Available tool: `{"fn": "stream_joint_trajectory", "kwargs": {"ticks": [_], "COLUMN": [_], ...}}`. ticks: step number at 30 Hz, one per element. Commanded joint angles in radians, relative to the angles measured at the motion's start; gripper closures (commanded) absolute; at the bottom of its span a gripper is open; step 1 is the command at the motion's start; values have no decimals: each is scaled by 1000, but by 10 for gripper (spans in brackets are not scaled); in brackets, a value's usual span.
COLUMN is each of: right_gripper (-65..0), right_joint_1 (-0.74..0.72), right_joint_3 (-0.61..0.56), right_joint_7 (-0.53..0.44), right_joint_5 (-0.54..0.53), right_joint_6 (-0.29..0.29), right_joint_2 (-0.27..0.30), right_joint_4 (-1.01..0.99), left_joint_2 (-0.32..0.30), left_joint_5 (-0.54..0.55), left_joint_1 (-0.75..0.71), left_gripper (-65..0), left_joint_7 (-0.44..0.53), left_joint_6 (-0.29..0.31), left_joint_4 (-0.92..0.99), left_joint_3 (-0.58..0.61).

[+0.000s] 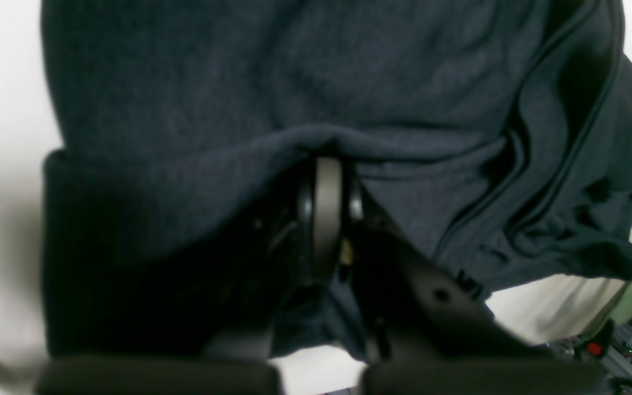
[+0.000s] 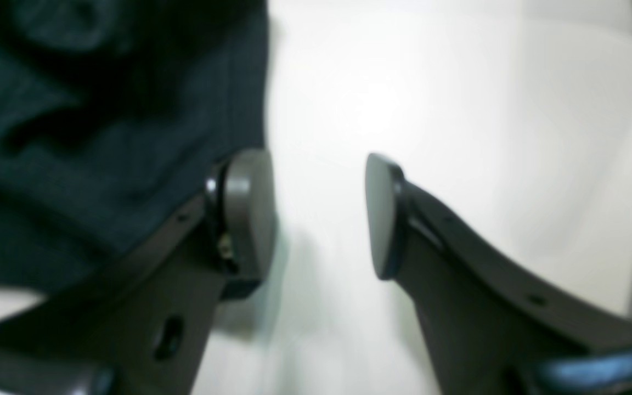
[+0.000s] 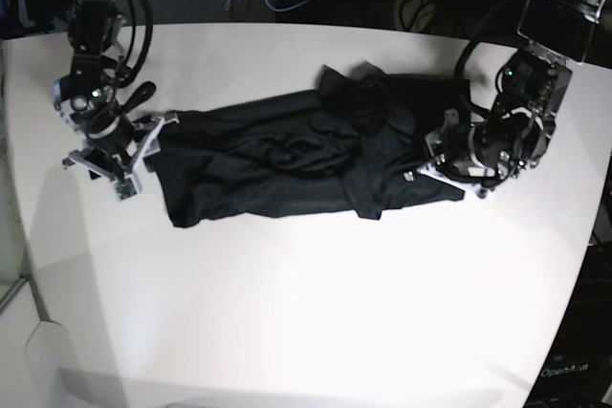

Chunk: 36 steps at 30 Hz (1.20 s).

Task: Fold the T-shirt properly
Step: 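Stretch the folded shirt lengthwise by pulling both grippers apart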

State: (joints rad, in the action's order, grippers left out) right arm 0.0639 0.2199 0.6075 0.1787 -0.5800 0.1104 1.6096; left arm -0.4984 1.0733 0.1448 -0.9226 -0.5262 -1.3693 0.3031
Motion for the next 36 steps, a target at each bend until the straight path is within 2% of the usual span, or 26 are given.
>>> {"fn": "stream_joint_trajectory", "kwargs": {"ticks": [1,4,9,11,14,19,21,28,36], "right_gripper": [-302,-302,-310,-341,-379,-381,-381,-381,-380], "right_joint_1": [-29,-80,-131,-158,-186,-194,-195,-246,-252], "right_joint_3": [-6,-6,-7,-17,-40,-41,-41,-15,11], "right_joint_7": [1,102,185,206,206,202,202,203,226], "right_joint_5": [-11,-11,-11,-11,-12,-12,-12,-14,-15], "right_joint_6": [-30,-111,-118,-118,-118,-118,-118,-118,-118], "right_joint_2": [2,7,33,61,82,68,50,39,19], "right_joint_4": [18,11,7,-35,-111,-119,-121,-213,-231], "left_joint_2": [-18,-21,-21,-21,-21,-21,-21,-16,-12], "left_joint_5": [-61,-61,-87,-115,-127,-160,-161,-164,-164], "left_joint_1": [-6,-6,-6,-6,-12,-14,-14,-14,-14], "left_gripper": [0,0,0,0,0,0,0,0,0], "left_joint_7": [-2,-2,-2,-2,-2,-2,-2,-2,0], "left_joint_6": [-33,-33,-33,-31,-31,-30,-30,-30,-30], "left_joint_4": [12,11,12,12,12,12,12,14,15], "left_joint_3": [3,5,8,8,8,8,8,8,8]}}
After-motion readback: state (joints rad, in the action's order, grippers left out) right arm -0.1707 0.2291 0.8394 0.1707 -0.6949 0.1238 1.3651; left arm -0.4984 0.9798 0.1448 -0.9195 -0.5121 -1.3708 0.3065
